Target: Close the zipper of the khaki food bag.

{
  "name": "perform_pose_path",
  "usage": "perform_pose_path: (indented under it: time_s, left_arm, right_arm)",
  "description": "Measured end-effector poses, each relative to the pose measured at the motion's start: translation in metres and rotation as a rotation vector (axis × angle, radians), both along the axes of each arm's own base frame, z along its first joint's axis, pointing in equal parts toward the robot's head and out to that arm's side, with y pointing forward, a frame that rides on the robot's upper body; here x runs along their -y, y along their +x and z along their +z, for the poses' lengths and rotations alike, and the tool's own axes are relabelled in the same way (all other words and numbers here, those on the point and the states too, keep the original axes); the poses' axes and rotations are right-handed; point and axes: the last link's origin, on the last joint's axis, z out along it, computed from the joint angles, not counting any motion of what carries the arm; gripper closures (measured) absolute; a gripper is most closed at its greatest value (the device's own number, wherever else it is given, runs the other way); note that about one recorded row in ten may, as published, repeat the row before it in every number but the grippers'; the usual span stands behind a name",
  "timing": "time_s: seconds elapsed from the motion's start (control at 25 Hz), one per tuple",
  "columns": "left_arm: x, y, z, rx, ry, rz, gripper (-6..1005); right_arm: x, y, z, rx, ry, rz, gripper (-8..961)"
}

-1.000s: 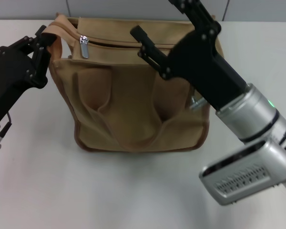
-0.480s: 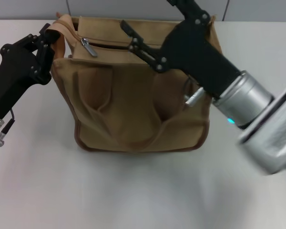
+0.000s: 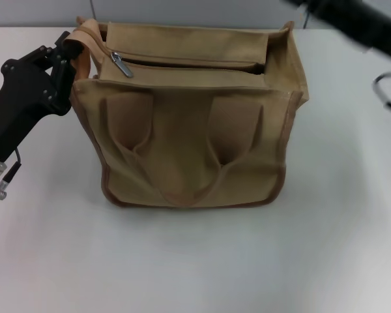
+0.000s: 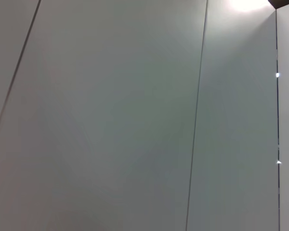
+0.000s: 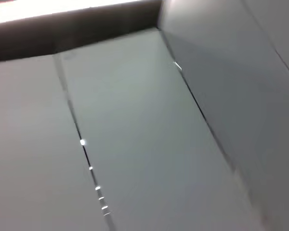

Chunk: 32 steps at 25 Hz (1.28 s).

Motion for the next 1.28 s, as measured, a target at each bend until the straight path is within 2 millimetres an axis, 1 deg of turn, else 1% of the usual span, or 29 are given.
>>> perform_pose_path:
  time_s: [0.04,0.12,0.24,0.32,0.4,0.56,0.68,0.8,1.08,1.28]
  left_arm:
    - [0.0,0.0,0.0,0.0,-0.002,-0.002,977]
    - [0.0,0.001,-0.001,0.003,-0.005,-0.005,977]
    - [0.0,0.002,-0.002,0.009,-0.008,-0.007,977]
    - [0.0,0.003,-0.003,0.008,-0.011,-0.012,976]
    - [-0.002,0.005,-0.003,0.006,-0.014,-0.018,976]
    - [-0.003,0.007,-0.003,0.007,-0.016,-0.025,976]
    - [-0.004,0.01,-0.004,0.025,-0.024,-0.032,976]
    - [-0.003,0.012,-0.004,0.038,-0.028,-0.042,976]
    - [-0.001,0.014,-0.003,0.055,-0.034,-0.063,975]
    - [-0.001,0.014,-0.003,0.064,-0.042,-0.063,975]
  right_arm:
    - [-0.006,-0.001,0.008,0.011,-0.091,-0.041,287]
    - [-0.016,-0.003,0.016,0.03,-0.234,-0.125,289]
    - [-0.026,-0.01,0.017,0.056,-0.395,-0.222,291]
    - [-0.032,-0.016,0.01,0.101,-0.489,-0.267,292]
    - [-0.036,-0.025,-0.001,0.183,-0.574,-0.29,293]
    - [-0.037,-0.045,-0.022,0.343,-0.667,-0.263,296]
    - [-0.036,-0.059,-0.03,0.434,-0.696,-0.217,298]
    - [-0.038,-0.067,-0.031,0.43,-0.69,-0.204,300]
    - [-0.047,-0.07,-0.031,0.423,-0.629,-0.227,305]
    - [-0.049,-0.073,-0.036,0.433,-0.594,-0.217,308]
